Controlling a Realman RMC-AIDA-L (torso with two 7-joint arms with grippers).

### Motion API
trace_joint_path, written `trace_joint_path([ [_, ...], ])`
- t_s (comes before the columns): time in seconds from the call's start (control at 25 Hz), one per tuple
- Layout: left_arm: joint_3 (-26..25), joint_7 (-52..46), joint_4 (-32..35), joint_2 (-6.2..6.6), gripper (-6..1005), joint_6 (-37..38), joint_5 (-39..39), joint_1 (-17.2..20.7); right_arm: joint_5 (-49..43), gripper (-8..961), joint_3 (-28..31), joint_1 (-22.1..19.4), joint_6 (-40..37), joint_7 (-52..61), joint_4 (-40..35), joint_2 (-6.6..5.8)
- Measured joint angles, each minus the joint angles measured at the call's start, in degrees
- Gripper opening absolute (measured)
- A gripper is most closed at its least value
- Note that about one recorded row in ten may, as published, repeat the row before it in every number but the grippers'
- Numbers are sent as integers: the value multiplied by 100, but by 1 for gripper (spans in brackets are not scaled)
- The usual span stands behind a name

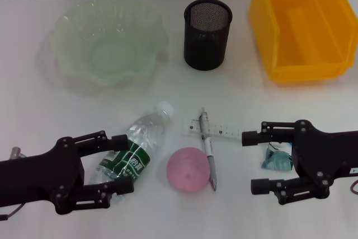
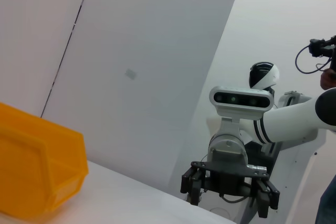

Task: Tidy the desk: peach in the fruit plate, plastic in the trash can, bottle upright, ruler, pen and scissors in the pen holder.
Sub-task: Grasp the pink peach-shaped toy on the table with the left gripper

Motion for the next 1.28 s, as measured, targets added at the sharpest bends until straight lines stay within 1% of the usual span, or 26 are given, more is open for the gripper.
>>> trace_joint_path([
  [0.16, -25, -194, 50, 3, 797, -10, 1, -41, 5, 804, 208, -156, 95, 1, -3, -38],
  [0.2, -38, -531, 297, -10, 797, -53, 1, -71, 5, 804, 294, -211, 114, 1, -9, -59],
  [0.28, -19, -831, 568, -41, 797, -101, 1, -125, 5, 804, 418, -301, 116, 1, -14, -97],
  [0.4, 53, -1331, 996, -101, 796, -163, 25, -327, 0, 804, 550, -468, 88, 1, -29, -166],
  [0.48, 134, -1717, 1255, -122, 796, -219, 133, -570, -1, 804, 650, -593, 93, 1, -46, -199],
  [0.52, 186, -1901, 1363, -135, 796, -267, 249, -751, -9, 804, 717, -661, 107, 1, -50, -203],
  [0.56, 218, -2034, 1414, -141, 796, -323, 361, -879, -33, 804, 805, -767, 137, -11, -53, -209],
  [0.6, 235, -2123, 1430, -147, 796, -372, 467, -1005, -33, 804, 805, -767, 137, -11, -53, -209],
  [0.64, 283, -2274, 1448, -161, 796, -463, 657, -1231, -37, 804, 826, -820, 154, -22, -53, -210],
  [0.72, 429, -2427, 1444, -168, 795, -614, 945, -1551, -66, 804, 853, -935, 232, -31, -54, -213],
  [0.8, 710, -2550, 1474, -178, 795, -737, 1110, -1850, -112, 804, 877, -1032, 314, -32, -57, -212],
  [0.84, 929, -2631, 1540, -185, 795, -809, 1154, -2027, -152, 804, 907, -1072, 340, -32, -60, -213],
  [0.88, 1020, -2669, 1568, -191, 795, -845, 1159, -2092, -232, 804, 953, -1097, 355, -30, -60, -212],
  [1.0, 1752, -2900, 1763, -208, 794, -1253, 1169, -2392, -561, 804, 1174, -1122, 368, -1, -62, -212],
  [1.04, 1960, -2937, 1789, -206, 794, -1353, 1169, -2446, -657, 804, 1269, -1127, 371, 7, -62, -211],
  [1.16, 2945, -3024, 1867, -214, 794, -1727, 1174, -2615, -786, 804, 1441, -1161, 374, 11, -62, -212],
  [1.28, 3547, -3048, 2000, -237, 794, -2044, 1144, -2585, -794, 804, 1474, -1189, 396, 12, -48, -210],
])
